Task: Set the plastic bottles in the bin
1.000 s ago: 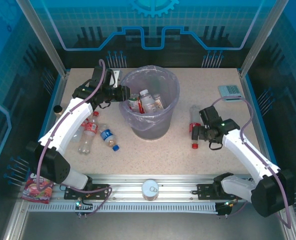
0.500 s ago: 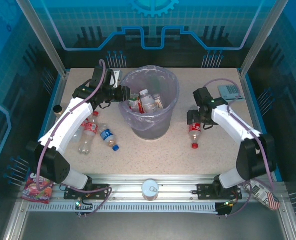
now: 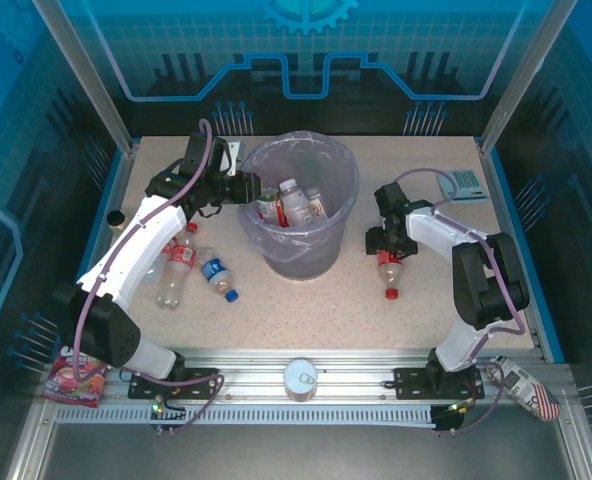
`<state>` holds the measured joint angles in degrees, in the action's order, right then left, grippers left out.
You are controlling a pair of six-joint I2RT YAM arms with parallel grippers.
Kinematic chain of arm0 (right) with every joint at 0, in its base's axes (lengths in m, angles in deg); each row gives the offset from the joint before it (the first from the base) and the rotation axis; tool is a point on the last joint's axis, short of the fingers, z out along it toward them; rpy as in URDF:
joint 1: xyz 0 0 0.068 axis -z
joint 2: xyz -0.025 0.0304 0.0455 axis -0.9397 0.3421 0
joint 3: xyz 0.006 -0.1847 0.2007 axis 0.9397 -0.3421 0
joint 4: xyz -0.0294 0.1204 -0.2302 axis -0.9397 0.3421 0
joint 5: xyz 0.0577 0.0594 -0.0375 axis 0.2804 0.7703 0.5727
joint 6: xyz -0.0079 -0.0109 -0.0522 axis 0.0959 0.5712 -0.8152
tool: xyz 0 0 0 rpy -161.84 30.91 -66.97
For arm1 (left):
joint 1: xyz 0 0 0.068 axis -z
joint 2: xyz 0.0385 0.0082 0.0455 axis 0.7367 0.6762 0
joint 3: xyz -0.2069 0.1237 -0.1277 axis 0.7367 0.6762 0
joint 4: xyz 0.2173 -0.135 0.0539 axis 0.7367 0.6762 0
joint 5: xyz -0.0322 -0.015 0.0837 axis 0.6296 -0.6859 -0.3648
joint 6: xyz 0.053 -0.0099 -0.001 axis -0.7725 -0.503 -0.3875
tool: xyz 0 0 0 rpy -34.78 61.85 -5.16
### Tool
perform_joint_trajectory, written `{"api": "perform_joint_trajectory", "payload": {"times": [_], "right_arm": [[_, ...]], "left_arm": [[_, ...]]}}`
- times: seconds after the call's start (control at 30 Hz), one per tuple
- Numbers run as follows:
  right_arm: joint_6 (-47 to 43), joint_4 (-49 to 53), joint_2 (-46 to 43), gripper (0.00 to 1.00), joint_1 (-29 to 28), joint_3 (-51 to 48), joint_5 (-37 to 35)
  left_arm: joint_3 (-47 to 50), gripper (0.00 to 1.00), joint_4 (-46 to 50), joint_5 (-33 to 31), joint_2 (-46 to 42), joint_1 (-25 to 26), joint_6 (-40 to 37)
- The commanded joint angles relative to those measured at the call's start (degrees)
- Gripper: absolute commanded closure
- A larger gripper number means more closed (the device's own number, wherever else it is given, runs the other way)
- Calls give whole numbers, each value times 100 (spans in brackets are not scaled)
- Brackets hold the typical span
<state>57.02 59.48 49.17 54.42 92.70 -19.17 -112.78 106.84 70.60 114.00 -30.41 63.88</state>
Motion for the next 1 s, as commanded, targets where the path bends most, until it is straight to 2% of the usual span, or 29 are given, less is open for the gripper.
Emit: {"api": "perform_joint_trajectory", "payload": {"times": [0.0, 0.2, 0.33, 0.43, 0.7, 0.87, 0.97], "right_arm": [[41, -113, 150, 24, 55, -82, -26], [39, -57, -1, 38, 136, -183, -67], [15, 99, -403, 40, 168, -280, -102], [-69, 266, -876, 41, 278, -364, -36], [-560, 822, -2803, 46, 656, -635, 727], [-665, 1447, -3869, 48, 704, -218, 891], [-754, 1713, -4196, 48, 702, 344, 893]], "left_arm": [[105, 58, 331, -84, 11, 27, -274], [113, 58, 338, -44, 80, 27, -354], [108, 58, 359, -17, 141, 23, -375], [118, 58, 358, -6, 151, 27, -367], [81, 58, 374, 104, 224, 27, -359], [26, 57, 406, 110, 211, 24, -371], [34, 57, 406, 87, 173, 23, -378]]}}
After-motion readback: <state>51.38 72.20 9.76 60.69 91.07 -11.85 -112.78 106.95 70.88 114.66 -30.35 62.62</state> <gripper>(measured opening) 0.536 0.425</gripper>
